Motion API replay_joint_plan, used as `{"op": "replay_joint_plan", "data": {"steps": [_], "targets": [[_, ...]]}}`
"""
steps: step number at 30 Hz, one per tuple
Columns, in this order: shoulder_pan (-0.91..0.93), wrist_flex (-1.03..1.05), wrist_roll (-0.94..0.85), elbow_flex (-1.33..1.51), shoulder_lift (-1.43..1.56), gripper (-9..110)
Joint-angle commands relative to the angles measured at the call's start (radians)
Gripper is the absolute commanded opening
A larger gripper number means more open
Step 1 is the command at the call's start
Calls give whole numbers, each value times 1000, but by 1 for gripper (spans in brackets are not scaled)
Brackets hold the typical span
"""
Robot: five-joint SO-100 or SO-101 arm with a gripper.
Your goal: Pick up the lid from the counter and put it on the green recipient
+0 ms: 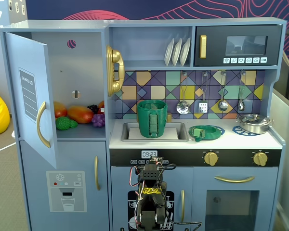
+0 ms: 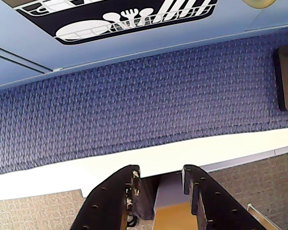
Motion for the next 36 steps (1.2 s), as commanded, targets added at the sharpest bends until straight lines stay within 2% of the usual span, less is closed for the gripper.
{"op": "replay_joint_plan", "data": {"steps": [1, 15, 20, 24, 27, 31, 34, 36], "targets": [[35, 126, -9, 55, -5, 0], [46, 77, 0, 52, -8, 0], [106, -225, -21, -110, -37, 0], [192, -514, -155, -302, -137, 2], [273, -784, -186, -410, -207, 11], [370, -1129, -155, -471, -282, 29], [443, -1235, -130, -512, -324, 42], [472, -1250, -127, -526, -325, 45]]}}
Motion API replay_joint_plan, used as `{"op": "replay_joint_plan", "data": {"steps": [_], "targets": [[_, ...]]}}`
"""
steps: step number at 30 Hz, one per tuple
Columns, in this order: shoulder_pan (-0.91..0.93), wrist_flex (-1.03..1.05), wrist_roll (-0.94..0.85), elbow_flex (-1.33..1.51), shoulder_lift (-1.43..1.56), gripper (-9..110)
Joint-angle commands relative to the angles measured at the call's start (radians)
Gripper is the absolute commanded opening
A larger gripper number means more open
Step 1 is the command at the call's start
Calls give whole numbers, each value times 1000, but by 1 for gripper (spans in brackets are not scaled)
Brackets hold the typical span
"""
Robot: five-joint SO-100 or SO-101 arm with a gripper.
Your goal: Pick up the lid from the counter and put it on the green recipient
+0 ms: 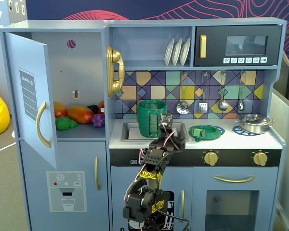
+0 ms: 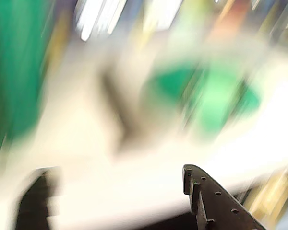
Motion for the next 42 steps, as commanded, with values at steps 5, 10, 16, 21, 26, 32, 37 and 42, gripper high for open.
{"op": "replay_joint_plan", "data": {"steps": [5, 10, 16, 21, 26, 32, 37, 42], "targets": [[112, -164, 17, -64, -20, 45], [167, -328, 18, -43, -163, 46], [189, -479, 8, -71, -356, 47], [178, -511, 15, -89, -445, 47], [166, -563, 0, -109, -535, 46], [156, -572, -8, -199, -647, 46], [150, -588, -12, -273, -738, 45], [138, -611, -17, -328, -815, 44]]}}
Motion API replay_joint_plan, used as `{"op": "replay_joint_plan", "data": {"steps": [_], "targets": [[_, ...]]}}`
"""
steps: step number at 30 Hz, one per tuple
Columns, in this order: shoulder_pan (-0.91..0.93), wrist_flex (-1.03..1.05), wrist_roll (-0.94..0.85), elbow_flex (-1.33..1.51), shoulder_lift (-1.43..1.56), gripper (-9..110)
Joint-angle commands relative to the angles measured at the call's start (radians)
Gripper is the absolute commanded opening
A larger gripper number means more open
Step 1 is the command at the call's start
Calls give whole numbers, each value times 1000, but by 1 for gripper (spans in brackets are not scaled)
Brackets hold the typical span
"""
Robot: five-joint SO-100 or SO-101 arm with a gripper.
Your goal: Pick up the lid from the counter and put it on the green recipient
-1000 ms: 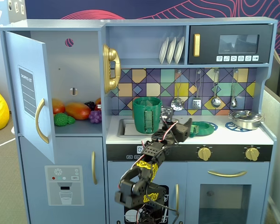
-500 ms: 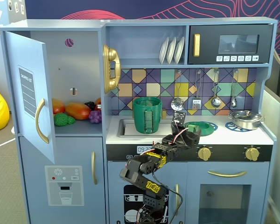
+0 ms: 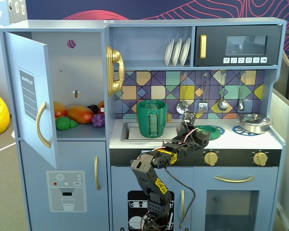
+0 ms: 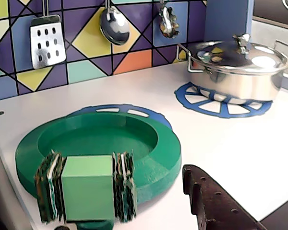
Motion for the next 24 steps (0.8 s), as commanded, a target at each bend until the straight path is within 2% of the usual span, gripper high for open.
{"op": "replay_joint_plan", "data": {"steps": [1, 24], "targets": [[-17, -40, -17, -112, -40, 44], [-40, -81, -29, -270, -272, 40]]}}
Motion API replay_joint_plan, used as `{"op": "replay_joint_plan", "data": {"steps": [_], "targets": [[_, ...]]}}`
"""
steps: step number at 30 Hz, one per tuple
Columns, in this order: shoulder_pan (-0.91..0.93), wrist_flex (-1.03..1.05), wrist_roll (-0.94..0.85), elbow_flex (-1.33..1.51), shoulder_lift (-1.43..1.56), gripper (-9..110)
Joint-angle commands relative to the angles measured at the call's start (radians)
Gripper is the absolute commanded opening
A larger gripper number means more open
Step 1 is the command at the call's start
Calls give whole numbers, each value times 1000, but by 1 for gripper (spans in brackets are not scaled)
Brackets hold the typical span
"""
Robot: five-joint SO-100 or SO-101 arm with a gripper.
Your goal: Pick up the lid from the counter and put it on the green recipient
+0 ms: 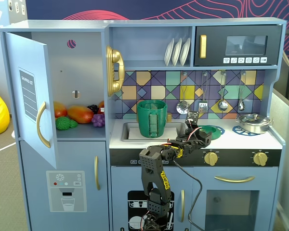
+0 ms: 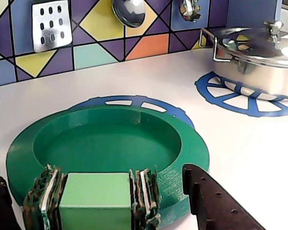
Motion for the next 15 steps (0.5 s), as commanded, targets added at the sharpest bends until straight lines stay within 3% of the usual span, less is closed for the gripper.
{"op": "replay_joint_plan", "data": {"steps": [1, 12, 15], "targets": [[-12, -35, -11, -78, 3, 39], [-55, -40, -23, -92, -23, 33], [-69, -41, -54, -81, -25, 20]]}}
